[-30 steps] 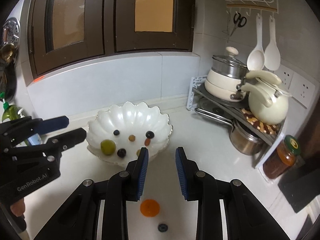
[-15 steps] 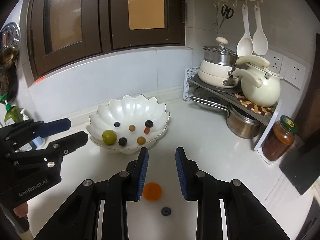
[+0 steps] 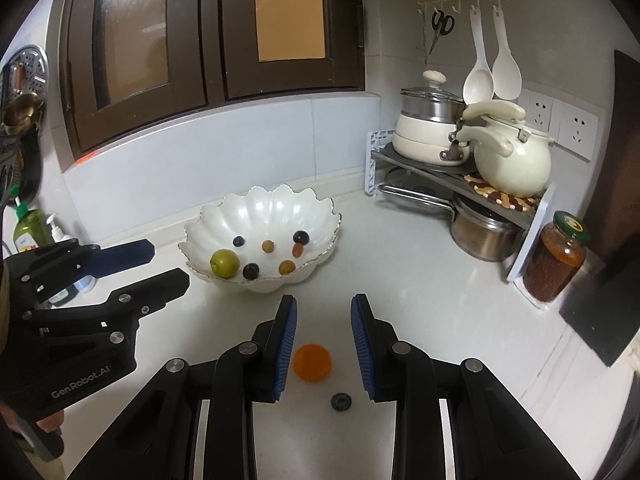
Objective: Organize fruits
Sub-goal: 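Withdraw both tools from the bowl toward the orange and blueberry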
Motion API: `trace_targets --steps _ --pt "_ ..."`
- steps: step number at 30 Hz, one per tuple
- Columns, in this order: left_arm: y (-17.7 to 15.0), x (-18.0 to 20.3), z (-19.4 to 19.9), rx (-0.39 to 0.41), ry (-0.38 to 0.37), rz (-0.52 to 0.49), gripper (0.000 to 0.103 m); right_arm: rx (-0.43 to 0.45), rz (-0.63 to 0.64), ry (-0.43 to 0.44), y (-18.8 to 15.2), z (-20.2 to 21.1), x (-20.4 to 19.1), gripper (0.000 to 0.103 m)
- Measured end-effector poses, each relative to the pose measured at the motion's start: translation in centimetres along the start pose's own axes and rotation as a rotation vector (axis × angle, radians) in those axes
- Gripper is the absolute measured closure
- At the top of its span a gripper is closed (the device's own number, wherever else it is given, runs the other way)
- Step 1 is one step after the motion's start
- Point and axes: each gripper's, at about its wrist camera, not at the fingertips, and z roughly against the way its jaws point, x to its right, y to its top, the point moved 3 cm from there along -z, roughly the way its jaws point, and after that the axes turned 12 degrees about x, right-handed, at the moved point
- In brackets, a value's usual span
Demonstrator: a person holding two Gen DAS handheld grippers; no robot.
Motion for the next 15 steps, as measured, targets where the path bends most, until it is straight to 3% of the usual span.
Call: trace_targets --steps 15 --pt "-2.9 1.5 -1.6 -0.057 -0.074 -0.033 0.060 -0.047 -0.061 -0.039 -3.9 -0.4 0.7 0.073"
